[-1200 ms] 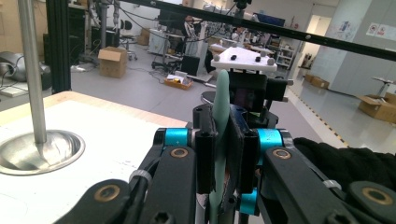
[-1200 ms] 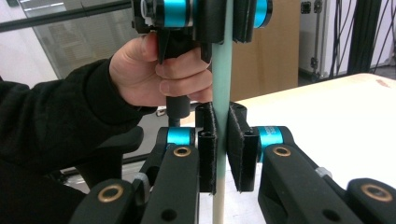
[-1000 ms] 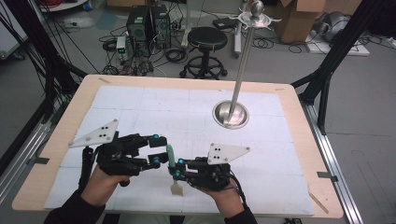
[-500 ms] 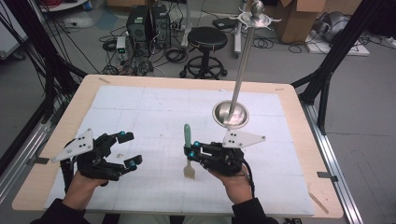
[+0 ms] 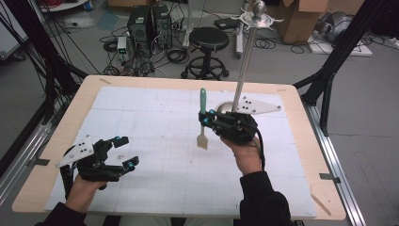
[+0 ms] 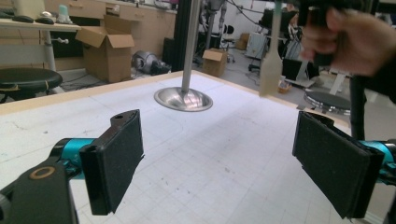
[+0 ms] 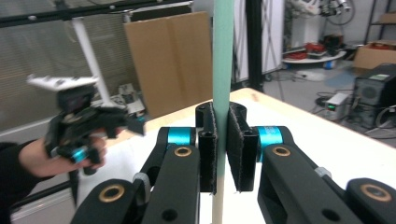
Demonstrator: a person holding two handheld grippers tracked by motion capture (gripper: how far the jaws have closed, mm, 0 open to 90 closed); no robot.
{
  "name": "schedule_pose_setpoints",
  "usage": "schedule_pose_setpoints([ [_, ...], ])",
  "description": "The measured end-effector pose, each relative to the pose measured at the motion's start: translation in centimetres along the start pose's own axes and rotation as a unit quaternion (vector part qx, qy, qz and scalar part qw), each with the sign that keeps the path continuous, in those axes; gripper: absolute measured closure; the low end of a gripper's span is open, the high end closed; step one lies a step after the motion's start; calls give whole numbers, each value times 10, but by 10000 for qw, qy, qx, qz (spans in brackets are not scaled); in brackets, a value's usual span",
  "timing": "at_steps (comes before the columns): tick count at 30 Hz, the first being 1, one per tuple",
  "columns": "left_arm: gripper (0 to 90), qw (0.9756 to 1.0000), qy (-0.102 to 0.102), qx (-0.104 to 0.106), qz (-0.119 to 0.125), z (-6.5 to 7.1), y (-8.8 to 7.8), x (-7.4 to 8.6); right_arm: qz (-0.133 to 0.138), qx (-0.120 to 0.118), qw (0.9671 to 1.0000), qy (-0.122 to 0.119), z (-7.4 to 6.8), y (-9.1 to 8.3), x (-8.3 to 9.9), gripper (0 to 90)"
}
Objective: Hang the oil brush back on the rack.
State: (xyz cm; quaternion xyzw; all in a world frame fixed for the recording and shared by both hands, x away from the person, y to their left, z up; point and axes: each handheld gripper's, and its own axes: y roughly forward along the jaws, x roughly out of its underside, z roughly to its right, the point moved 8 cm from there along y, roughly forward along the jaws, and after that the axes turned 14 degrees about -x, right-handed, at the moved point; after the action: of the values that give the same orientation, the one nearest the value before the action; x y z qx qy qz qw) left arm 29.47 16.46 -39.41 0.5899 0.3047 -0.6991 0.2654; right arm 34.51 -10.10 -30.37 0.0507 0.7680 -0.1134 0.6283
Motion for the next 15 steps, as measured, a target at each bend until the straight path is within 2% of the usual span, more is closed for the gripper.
schedule_pose_setpoints([
  [2,166,10000,51,7,-25,0,-1,1,20,94,10000,-16,9,-2,-9,831],
  [8,166,10000,-32,46,7,-2,-2,2,15,492,9988,-53,35,-16,-35,831],
  [15,167,9999,-103,43,50,-5,-5,2,156,893,9959,11,62,-36,-65,831],
])
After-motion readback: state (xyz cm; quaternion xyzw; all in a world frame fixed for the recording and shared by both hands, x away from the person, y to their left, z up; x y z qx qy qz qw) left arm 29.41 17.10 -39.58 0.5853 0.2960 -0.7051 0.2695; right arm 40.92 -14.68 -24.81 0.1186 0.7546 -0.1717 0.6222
